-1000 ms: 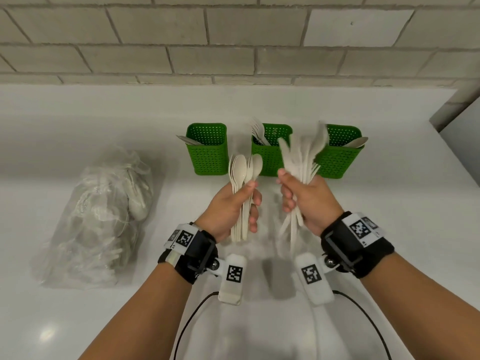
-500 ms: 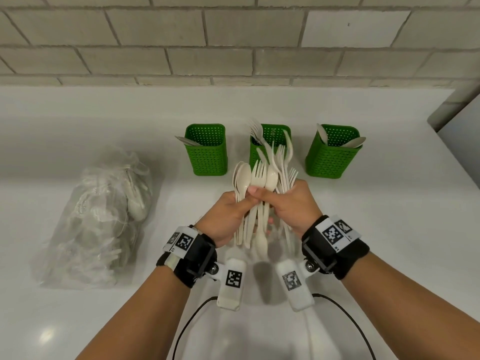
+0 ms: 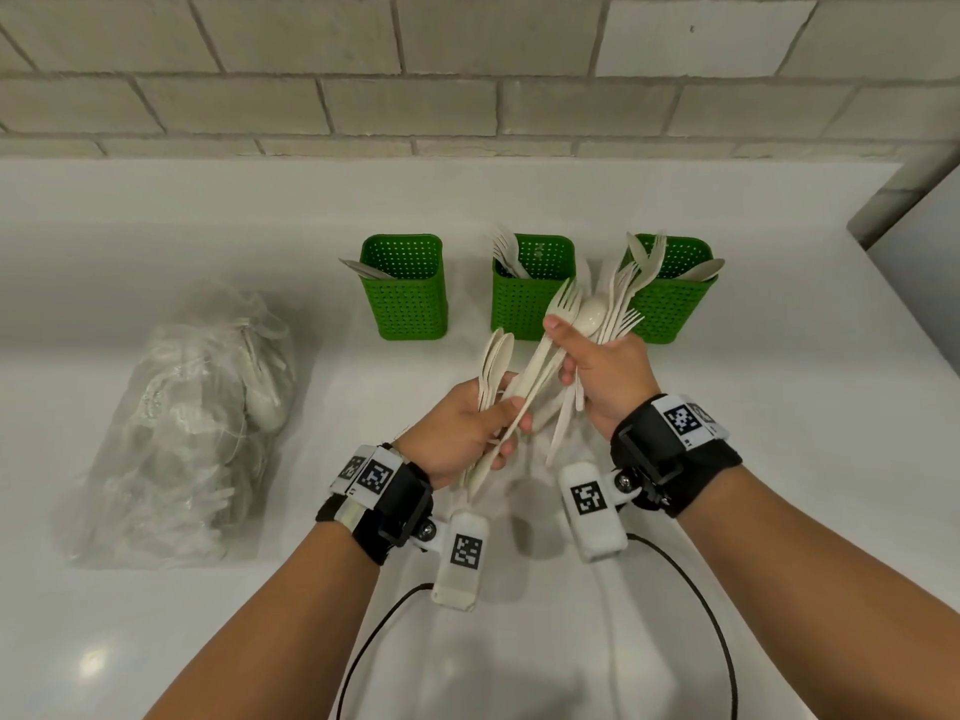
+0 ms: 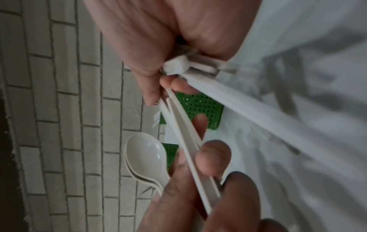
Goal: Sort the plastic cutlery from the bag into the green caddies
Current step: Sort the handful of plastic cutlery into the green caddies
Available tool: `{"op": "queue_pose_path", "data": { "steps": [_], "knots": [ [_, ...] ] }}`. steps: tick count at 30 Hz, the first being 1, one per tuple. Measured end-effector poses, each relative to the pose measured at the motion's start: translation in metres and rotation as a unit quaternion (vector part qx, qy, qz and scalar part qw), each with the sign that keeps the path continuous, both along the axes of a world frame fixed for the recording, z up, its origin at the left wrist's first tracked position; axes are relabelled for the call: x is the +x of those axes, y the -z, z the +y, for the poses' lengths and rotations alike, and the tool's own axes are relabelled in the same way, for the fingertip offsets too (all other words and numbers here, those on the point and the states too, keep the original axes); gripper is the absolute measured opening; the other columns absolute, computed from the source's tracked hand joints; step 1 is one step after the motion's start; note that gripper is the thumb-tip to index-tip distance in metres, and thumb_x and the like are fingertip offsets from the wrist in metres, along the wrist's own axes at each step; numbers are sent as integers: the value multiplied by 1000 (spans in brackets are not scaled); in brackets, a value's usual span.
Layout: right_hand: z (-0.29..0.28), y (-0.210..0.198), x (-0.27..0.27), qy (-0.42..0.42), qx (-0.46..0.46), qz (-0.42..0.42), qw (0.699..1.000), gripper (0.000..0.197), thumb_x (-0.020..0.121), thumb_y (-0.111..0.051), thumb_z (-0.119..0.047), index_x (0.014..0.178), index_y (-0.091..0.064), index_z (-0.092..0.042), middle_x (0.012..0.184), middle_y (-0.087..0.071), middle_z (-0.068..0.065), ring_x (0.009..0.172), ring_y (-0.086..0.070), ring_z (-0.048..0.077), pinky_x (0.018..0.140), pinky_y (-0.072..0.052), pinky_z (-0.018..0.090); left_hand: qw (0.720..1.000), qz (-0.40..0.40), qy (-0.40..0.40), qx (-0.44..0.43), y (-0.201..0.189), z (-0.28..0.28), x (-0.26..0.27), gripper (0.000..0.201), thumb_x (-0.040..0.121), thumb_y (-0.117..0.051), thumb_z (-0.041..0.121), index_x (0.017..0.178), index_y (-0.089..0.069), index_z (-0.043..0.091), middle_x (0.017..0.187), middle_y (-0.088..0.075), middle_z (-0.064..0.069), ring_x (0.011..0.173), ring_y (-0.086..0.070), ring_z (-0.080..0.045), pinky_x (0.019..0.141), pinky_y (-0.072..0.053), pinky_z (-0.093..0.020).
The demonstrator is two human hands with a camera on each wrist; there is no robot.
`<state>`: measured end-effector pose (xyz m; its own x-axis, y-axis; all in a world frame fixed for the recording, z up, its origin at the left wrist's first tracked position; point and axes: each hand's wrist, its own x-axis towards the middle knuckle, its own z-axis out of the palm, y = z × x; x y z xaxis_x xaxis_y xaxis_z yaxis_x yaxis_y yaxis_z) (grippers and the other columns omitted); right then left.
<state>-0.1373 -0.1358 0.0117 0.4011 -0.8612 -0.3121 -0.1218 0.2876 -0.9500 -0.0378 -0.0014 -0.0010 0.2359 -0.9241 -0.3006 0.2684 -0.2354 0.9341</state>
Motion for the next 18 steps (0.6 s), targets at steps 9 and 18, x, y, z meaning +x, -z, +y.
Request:
{"op": "queue_pose_path", "data": {
  "steps": [9, 18],
  "knots": [
    [-17, -33, -8, 15, 31, -201, 979, 7, 93, -60, -5, 86, -60, -5, 64, -63, 3, 57, -61, 20, 62, -55, 33, 998, 1, 11, 69, 1, 4, 9, 22, 101, -45, 8, 117, -60, 4, 73, -57, -2, 50, -44, -11, 42, -34, -20],
    [5, -13, -21, -378, -470, 196, 773, 19, 75, -77, -37, 76, -68, -19, 70, -69, -4, 66, -64, 15, 60, -51, 38, 995, 55, 11, 77, -13, 0, 16, 21, 99, -39, -2, 96, -59, 0, 72, -57, -8, 47, -48, -10, 34, -29, -15]
  ]
}}
